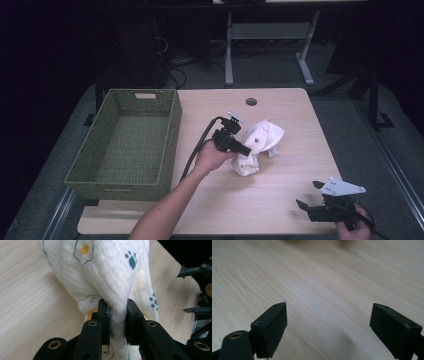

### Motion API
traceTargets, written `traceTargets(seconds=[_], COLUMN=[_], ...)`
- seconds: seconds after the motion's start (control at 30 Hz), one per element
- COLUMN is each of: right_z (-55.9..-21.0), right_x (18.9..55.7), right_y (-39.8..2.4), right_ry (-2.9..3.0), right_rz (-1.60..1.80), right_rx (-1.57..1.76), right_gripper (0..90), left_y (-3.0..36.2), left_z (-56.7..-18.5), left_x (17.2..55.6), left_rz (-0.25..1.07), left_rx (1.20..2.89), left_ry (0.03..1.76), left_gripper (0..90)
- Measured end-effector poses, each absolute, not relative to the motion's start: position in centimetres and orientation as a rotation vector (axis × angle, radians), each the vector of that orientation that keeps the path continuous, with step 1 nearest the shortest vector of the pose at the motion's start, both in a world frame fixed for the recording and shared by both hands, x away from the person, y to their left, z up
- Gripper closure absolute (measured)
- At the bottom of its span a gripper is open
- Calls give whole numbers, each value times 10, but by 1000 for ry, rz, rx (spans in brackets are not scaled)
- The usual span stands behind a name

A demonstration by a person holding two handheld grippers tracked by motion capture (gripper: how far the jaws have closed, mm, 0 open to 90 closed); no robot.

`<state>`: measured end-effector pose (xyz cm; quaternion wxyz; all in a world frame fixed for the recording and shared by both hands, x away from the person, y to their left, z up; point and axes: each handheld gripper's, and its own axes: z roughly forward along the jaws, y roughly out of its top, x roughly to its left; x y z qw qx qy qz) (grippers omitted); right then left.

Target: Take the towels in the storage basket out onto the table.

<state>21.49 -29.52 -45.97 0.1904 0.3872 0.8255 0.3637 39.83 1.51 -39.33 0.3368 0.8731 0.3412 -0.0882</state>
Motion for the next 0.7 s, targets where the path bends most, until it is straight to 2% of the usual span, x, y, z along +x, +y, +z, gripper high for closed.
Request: traceTargets(seconds=[0.37,0.7], right_z=[-460,-460], right_x=[215,216], right_y=[-296,-297], right_ry=[2317,2319], right_rz=[1024,1024], right_rx=[1085,1078], right_gripper=[140,140], left_y=[5,7], left_z=[-412,-421], left_x=[396,398], left_rz=[-192,-199], left_rx=[2262,2219], left_ry=[945,997], left_gripper=[759,693])
